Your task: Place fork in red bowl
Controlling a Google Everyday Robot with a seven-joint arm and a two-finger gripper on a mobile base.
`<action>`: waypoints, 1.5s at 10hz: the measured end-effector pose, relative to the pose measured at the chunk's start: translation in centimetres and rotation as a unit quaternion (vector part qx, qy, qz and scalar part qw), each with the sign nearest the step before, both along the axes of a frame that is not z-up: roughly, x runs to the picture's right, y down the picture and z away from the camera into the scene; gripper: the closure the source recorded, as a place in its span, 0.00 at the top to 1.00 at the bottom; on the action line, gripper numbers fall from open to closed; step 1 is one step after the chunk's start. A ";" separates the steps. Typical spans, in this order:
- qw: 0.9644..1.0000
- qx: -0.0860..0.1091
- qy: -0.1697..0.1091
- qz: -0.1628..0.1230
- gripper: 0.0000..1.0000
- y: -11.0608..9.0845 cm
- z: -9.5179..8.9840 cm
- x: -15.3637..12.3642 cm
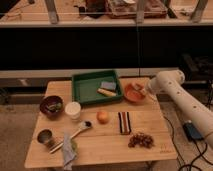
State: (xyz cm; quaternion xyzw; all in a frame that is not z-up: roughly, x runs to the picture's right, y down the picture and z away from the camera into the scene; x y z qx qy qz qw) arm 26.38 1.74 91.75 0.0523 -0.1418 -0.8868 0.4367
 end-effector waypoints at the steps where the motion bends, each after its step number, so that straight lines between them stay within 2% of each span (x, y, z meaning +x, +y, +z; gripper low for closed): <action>1: 1.000 -0.004 -0.003 0.017 0.22 1.0 0.6 0.1; 3: 1.000 -0.004 -0.012 0.026 0.42 1.5 0.5 0.3; 7: 1.000 -0.002 -0.031 0.005 0.79 0.8 -0.3 -1.0; 12: 0.999 -0.016 -0.045 -0.022 0.80 0.5 -0.4 -2.6; 15: 0.998 -0.016 -0.049 -0.031 0.80 0.5 -0.8 -2.8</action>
